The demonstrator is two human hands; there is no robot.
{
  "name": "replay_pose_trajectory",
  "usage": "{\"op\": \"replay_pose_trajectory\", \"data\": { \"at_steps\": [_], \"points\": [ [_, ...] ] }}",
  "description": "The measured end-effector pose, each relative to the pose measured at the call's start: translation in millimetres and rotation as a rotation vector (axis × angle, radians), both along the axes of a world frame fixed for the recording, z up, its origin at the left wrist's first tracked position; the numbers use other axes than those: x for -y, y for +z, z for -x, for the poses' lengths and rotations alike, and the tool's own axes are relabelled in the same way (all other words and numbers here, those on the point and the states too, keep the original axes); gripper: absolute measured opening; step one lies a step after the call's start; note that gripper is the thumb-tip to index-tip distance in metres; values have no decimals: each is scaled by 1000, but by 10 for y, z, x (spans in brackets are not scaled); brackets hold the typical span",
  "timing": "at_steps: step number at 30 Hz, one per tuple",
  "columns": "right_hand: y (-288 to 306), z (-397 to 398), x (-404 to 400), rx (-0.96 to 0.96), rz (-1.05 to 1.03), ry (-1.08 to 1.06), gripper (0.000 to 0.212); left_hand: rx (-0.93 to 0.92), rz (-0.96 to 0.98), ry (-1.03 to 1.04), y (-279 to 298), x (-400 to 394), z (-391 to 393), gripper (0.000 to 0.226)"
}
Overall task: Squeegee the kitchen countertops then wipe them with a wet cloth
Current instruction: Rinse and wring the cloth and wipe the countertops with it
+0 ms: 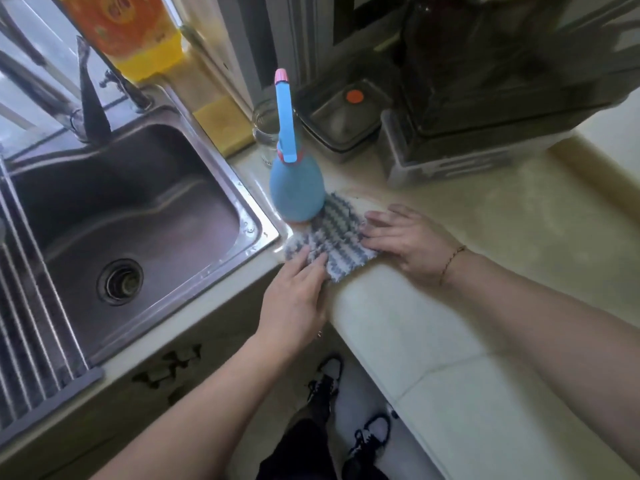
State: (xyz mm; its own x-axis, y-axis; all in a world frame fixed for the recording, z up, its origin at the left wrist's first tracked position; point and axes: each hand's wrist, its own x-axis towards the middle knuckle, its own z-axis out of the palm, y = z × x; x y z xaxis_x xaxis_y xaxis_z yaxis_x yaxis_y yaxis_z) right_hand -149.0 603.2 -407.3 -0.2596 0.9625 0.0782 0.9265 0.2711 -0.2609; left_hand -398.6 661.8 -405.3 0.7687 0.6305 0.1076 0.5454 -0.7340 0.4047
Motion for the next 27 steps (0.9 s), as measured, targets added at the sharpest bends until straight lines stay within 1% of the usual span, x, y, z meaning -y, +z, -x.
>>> {"op": "replay_pose_trajectory", "data": {
  "at_steps": [2,3,5,7,10,14,16,19,22,24,27],
  "points": [
    [12,-4,66,13,31,9,53,-22,-29,12,40,82,16,43],
    [22,-4,112,20,42,19,54,-27,-54,15,52,128,11,38],
    [23,-17,237,26,46,27,54,-52,-79,24,54,266,-7,36],
    [32,-24,406,34,46,36,57,-87,-52,31,20,457,-1,38],
    [40,-7,775,100,81,37,64,-138,30,35,-15,844,14,46],
    [56,-5,1400,100,72,35,67,-189,42,27,11,1437,-13,48],
    [88,8,1729,137,109,6,67,-213,66,48,-7,1785,-31,48],
    [204,32,2178,140,246,-44,62,-234,111,77,13,2294,-68,28],
    [295,19,2566,159,442,-125,57,-257,116,62,93,2708,-118,12],
    [334,69,2757,159,479,-164,57,-273,116,42,142,2888,-124,6],
    [384,156,2964,144,471,-243,55,-258,109,25,185,3029,-118,8]
  ]
}}
